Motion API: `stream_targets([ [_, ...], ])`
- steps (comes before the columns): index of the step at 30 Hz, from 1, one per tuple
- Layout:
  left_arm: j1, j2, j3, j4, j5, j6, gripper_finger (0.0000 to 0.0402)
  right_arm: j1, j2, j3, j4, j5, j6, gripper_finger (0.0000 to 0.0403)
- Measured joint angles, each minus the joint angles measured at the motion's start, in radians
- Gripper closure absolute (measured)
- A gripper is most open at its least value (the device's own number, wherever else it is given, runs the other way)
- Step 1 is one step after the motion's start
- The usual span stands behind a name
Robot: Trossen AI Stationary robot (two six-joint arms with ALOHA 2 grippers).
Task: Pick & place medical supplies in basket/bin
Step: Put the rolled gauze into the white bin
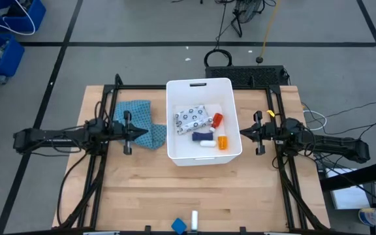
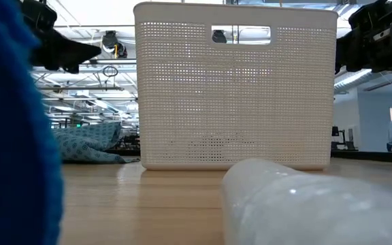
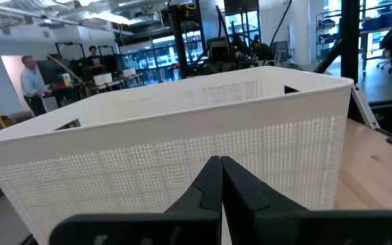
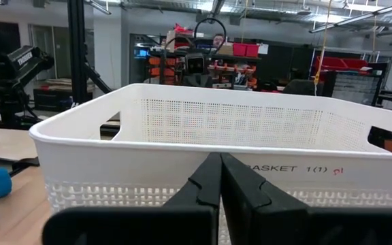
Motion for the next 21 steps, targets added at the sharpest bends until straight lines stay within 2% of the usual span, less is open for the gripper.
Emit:
stream_targets([
  [21,0.033,0.001,-0.011,0.008,0.073,-0.017,0.0401,0.000,0.000,0.000,-0.016,0.000,-0.009,0.0403],
])
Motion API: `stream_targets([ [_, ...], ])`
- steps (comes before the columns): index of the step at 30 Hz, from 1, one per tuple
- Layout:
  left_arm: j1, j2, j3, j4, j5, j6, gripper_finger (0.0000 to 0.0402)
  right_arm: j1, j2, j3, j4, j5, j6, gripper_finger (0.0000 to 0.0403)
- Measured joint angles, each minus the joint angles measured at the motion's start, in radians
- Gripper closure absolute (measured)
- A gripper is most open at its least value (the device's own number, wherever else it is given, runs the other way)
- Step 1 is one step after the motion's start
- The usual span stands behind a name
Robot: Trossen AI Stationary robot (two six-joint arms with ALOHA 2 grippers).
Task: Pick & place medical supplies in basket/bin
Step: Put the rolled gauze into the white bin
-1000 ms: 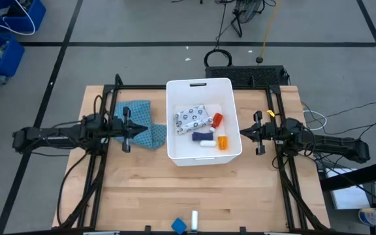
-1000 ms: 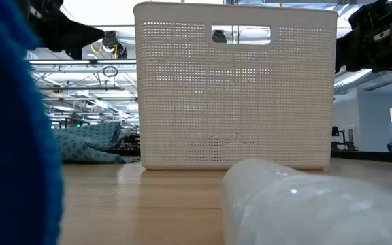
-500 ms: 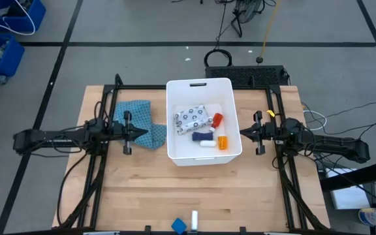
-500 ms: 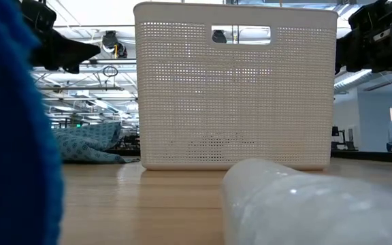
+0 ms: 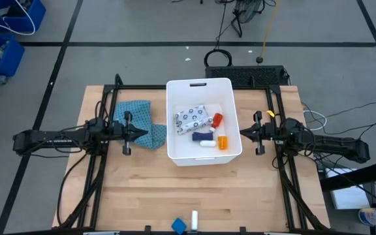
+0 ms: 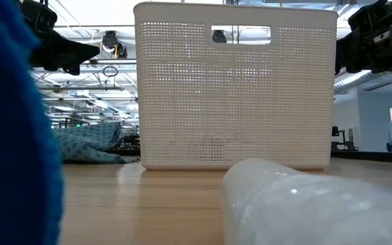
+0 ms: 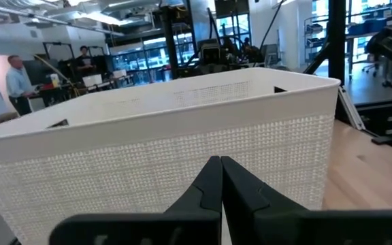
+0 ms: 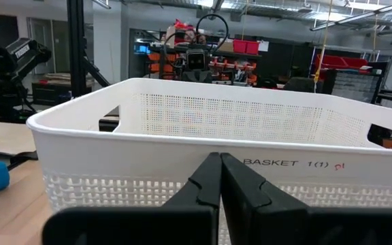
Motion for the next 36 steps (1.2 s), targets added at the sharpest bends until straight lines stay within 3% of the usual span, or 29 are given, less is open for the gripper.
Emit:
stream_targets([
  [31,0.000,0.000,0.001,-0.008,-0.047,-0.093,0.0374,0.000,0.002,0.000,-0.010,0.001,0.028,0.0403],
  [36,0.000,0.000,0.001,-0.008,-0.047,-0.126,0.0374,0.000,0.003,0.000,0.052,0.000,0.035,0.0403],
])
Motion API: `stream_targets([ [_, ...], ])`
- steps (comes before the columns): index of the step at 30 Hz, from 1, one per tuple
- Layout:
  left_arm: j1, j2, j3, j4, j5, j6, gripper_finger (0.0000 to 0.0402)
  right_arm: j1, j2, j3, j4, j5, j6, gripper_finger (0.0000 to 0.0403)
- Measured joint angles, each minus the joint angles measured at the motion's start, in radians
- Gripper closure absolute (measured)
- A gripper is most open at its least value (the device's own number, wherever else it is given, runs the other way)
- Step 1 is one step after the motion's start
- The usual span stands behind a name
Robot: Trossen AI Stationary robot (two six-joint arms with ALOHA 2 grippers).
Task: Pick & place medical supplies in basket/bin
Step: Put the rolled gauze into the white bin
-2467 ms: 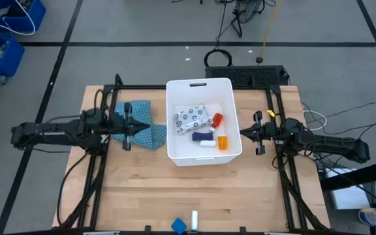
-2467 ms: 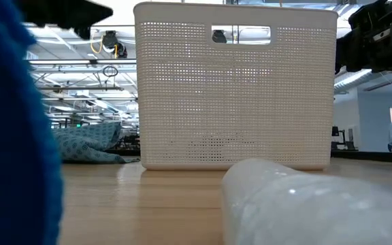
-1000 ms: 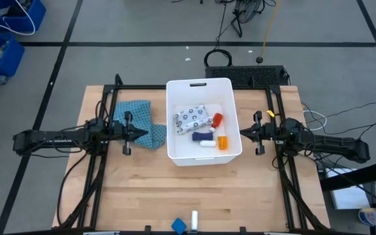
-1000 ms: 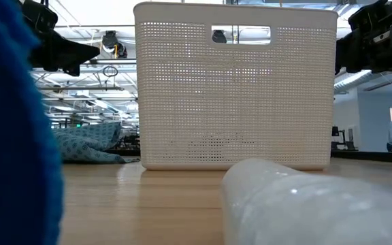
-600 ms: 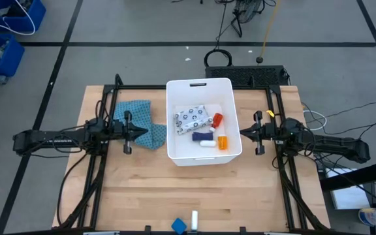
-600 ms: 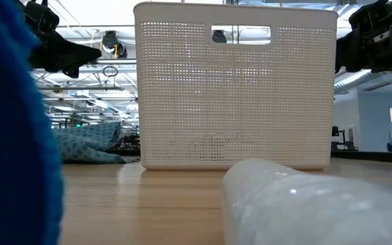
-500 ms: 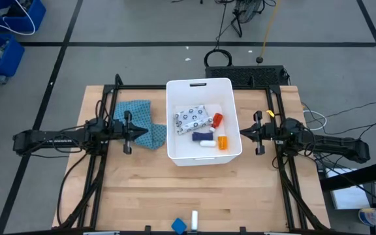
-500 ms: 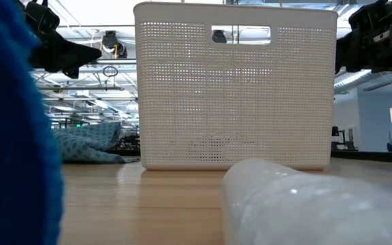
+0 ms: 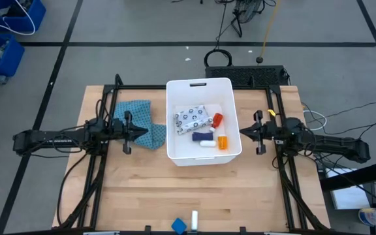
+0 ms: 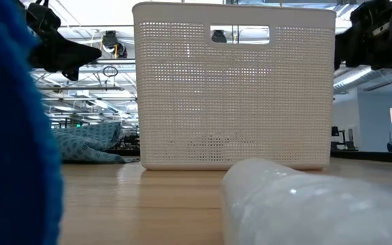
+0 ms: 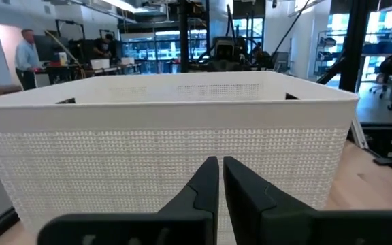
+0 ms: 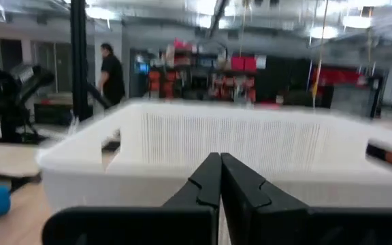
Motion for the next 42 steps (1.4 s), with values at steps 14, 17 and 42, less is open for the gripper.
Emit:
stream_targets([
  [14,0.000,0.000,0.000,0.000,-0.009,0.013,0.0373,0.151,0.068,0.342,-0.219,0.000,-0.137,0.0403],
  [17,0.000,0.000,0.000,0.000,-0.013,0.013,0.0373,0.221,0.144,0.425,-0.246,0.001,-0.160,0.0403],
  [42,0.000,0.000,0.000,-0.002,-0.015,0.005,0.0373,0.609,1.132,1.122,-0.607,0.224,-0.282,0.0304],
])
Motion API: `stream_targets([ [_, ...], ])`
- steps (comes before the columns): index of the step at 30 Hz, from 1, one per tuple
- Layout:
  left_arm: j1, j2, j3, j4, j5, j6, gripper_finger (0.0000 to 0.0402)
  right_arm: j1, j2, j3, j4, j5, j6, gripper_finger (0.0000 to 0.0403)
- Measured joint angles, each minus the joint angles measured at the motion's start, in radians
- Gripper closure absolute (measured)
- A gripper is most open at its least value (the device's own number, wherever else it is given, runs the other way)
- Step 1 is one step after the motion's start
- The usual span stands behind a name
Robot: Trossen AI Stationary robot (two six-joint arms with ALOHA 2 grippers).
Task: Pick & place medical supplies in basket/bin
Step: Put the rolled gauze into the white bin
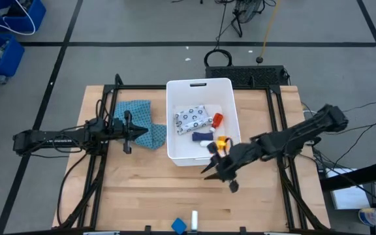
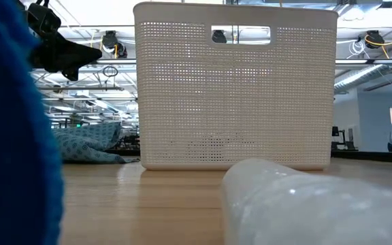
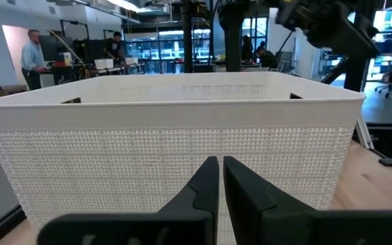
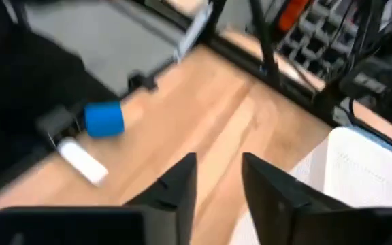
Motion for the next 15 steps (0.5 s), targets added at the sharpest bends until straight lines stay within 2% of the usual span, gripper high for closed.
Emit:
stream_targets([
  [4,0.000,0.000,0.000,0.000,0.001,-0.028,0.0373,0.035,0.084,0.060,-0.078,0.077,-0.061,0.0254],
  [9,0.000,0.000,0.000,-0.007,0.008,-0.032,0.0373,0.079,0.149,0.065,-0.051,0.125,-0.125,0.0195],
  [12,0.000,0.000,0.000,-0.013,0.008,-0.032,0.0373,0.098,0.193,0.065,-0.017,0.106,-0.101,0.0167],
  [15,0.000,0.000,0.000,-0.021,0.008,-0.032,0.0373,0.110,0.238,0.065,0.027,0.030,-0.076,0.0153],
])
